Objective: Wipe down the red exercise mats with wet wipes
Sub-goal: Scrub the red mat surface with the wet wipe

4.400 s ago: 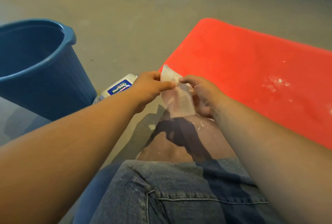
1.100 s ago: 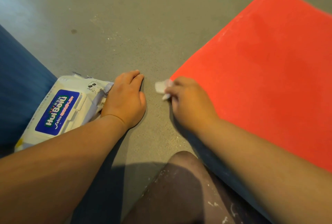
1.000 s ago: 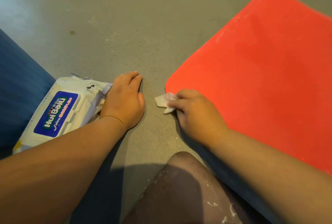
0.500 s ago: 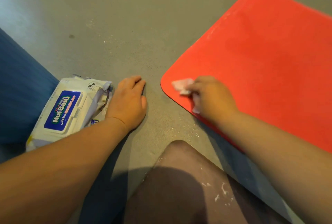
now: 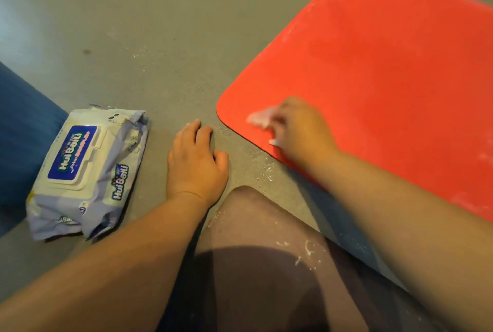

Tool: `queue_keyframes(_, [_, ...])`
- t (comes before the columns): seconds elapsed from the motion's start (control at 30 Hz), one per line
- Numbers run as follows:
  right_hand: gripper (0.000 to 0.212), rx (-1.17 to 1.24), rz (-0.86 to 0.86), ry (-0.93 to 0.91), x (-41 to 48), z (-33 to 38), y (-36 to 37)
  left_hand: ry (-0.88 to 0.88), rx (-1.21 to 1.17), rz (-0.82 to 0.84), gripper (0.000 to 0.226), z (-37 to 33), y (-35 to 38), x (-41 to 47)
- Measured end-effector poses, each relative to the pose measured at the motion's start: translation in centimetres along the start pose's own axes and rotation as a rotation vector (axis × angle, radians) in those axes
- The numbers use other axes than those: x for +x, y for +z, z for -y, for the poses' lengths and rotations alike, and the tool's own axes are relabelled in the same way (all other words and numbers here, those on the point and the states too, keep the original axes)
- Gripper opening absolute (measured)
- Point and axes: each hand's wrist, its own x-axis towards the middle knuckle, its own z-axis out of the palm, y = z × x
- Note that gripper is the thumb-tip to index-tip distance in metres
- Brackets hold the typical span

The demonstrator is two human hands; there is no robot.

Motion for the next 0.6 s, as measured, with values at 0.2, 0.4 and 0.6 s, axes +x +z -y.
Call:
queue_keyframes(0.2, [0.022,-0.087,-0.02,-0.051,-3.3,0.7,0.0,0.021,0.011,-0.016,0.043,-0.1,0.2,0.2])
queue_keyframes(0.4, [0.023,-0.2,-0.061,0.048,-2.0,-3.5,-2.9,0.034,-0.002,-0.033,0.042,0.2,0.4,0.0])
queue_keyframes(0.6, [0.021,-0.102,-0.079,0.026,-5.5,0.0,-0.5,0.049,0.007,-0.025,0.042,0.0,0.2,0.3])
